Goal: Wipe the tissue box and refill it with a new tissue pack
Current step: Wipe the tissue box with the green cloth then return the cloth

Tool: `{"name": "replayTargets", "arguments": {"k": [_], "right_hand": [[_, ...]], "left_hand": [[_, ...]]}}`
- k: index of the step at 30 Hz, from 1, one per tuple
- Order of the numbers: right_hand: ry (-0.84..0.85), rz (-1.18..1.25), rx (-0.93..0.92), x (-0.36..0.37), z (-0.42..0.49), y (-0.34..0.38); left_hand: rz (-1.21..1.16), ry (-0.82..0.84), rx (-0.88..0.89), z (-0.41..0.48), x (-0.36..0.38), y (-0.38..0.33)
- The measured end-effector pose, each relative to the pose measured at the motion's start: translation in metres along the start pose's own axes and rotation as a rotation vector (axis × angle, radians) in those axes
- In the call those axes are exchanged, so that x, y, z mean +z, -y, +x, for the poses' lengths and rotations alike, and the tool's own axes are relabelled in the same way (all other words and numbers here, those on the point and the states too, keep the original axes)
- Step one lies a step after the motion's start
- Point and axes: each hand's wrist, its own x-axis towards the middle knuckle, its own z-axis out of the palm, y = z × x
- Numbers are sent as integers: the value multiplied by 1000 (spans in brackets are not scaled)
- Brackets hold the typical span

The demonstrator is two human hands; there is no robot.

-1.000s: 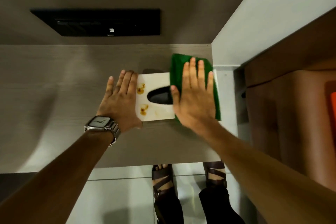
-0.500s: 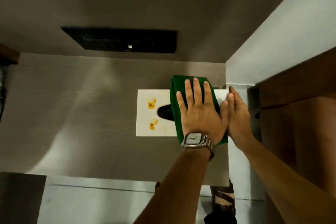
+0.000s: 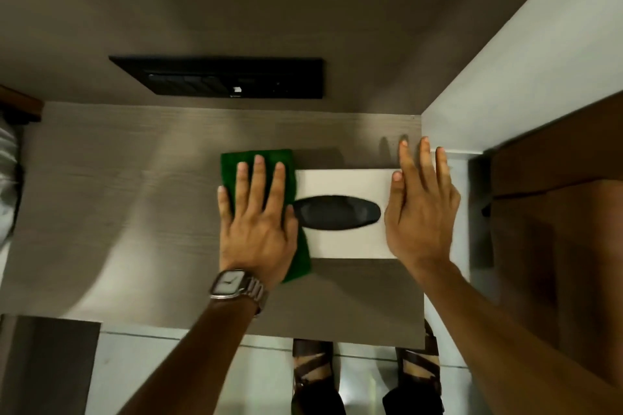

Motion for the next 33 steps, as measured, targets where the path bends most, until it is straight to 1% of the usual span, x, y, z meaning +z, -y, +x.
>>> {"name": "replayTargets", "arguments": {"k": [2,3,4,6,8,9,11,13,14,15,16,17,18,19,20,21,22,23,25,26,27,28,29,31,32,33], "right_hand": [[24,-29,-68,3,0,-1],[31,-42,-81,4,0,-3],[36,-48,-78,5,1,-3],[32,-44,-58,6,2,-3],[40,-43,-42,5,1,-3],[48,-50,-43,4,1,-3],[57,-53,-39,5,1,-3],[58,-52,-26,5,1,-2],[58,-50,-28,6,1,-1],[49,-50,-28,7,2,0],[39,-48,-20,7,2,-1],[35,-42,-12,6,2,-2],[34,-36,-11,5,2,-1],[37,-33,-13,4,3,-1],[43,-27,-11,3,3,-1],[47,-20,-8,4,3,-1],[50,-14,-4,4,2,-1],[47,-12,6,3,1,0],[47,-17,12,4,2,2],[51,-17,14,4,3,2],[55,-15,20,4,4,2],[61,-14,26,4,5,1],[64,-14,31,3,3,0],[58,-2,25,2,2,1],[62,1,25,1,2,2],[65,3,28,0,2,3]], "left_hand": [[-3,-14,-52,4,0,-4],[15,-28,-29,7,3,-17],[37,-29,33,10,7,-31],[58,-8,214,8,12,-47],[66,44,338,-1,9,-29],[73,66,361,-6,4,-13],[90,63,325,-9,-1,12],[66,21,156,1,-2,6],[53,-19,52,9,0,-8],[43,-37,-14,15,3,-26],[32,-41,-7,17,7,-41],[37,-30,66,12,10,-49],[52,-6,176,3,12,-47],[63,20,269,-5,11,-36],[67,47,324,-13,8,-21],[69,55,334,-17,5,-6],[68,48,297,-17,4,5],[60,30,220,-12,4,9],[36,-22,52,9,2,-3],[31,-33,7,19,3,-15],[40,-36,6,25,3,-25],[53,-32,45,25,4,-29],[69,-13,125,17,5,-27],[100,49,312,-5,2,-3],[111,83,374,-15,-2,12],[117,87,398,-17,-4,24]]}}
